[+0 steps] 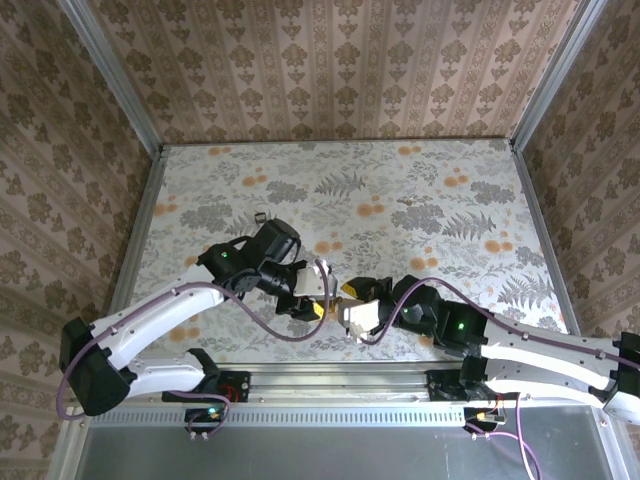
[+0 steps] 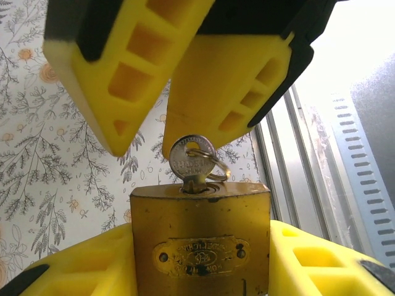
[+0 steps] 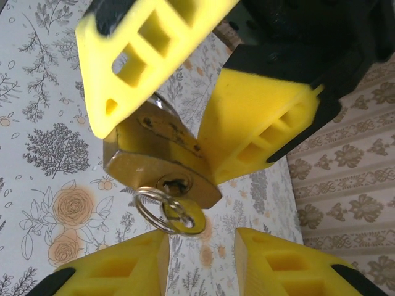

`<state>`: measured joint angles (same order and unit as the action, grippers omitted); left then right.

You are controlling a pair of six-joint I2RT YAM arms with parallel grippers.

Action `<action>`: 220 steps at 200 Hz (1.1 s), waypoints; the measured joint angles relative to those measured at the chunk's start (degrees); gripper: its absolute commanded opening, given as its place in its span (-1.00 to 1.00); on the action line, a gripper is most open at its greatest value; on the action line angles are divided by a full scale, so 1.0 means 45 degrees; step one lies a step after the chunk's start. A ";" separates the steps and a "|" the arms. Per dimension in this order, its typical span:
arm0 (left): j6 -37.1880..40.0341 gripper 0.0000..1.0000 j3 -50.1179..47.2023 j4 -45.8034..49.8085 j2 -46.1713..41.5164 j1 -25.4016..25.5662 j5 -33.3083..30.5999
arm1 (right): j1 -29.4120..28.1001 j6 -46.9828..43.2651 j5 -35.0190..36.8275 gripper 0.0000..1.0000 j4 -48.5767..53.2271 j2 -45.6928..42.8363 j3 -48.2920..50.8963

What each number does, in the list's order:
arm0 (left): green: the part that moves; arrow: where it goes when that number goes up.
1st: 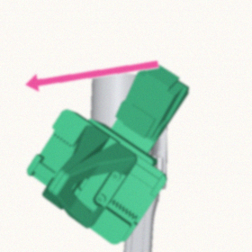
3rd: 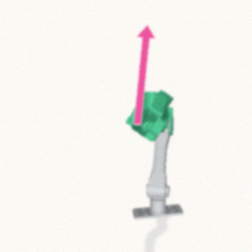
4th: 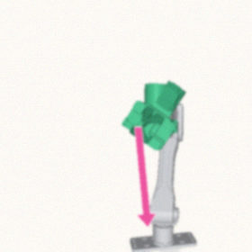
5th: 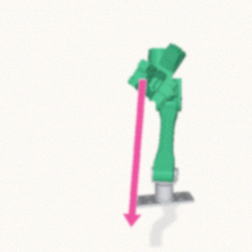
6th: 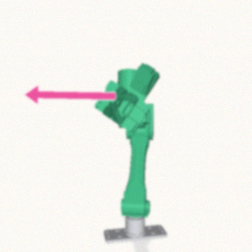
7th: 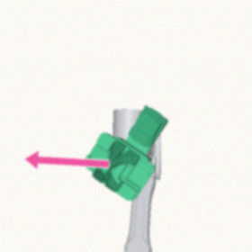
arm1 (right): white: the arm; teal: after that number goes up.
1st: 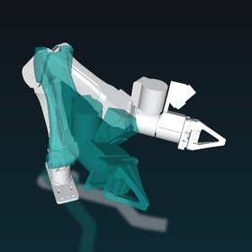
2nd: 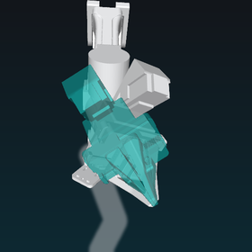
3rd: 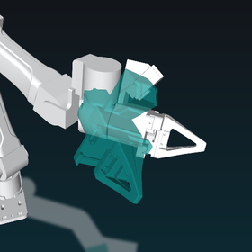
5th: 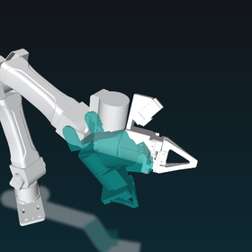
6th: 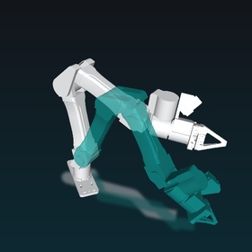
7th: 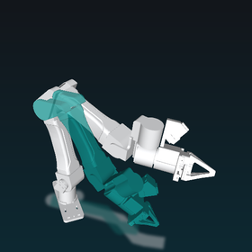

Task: Unlock with the key

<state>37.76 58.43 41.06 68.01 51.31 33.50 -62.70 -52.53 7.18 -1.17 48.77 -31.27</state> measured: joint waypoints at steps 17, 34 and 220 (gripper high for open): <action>0.0010 -1.00 0.0039 0.0039 0.0170 0.0000 0.0005 | 0.0000 -0.0019 -0.0005 -0.30 0.0005 -0.0189 0.0000; 0.0010 -1.00 0.0039 0.0078 0.0238 0.0000 0.0005 | 0.0000 -0.0019 -0.0024 -0.30 0.0019 -0.0316 0.0000; 0.0248 -1.00 0.0233 0.0573 0.0714 -0.0005 0.0525 | -0.0330 -0.0107 -0.0641 -0.29 0.0248 0.0272 -0.0034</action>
<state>38.87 59.48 43.64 71.22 51.29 35.86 -64.18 -53.01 4.29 -0.05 50.00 -31.42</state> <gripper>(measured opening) 0.442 0.355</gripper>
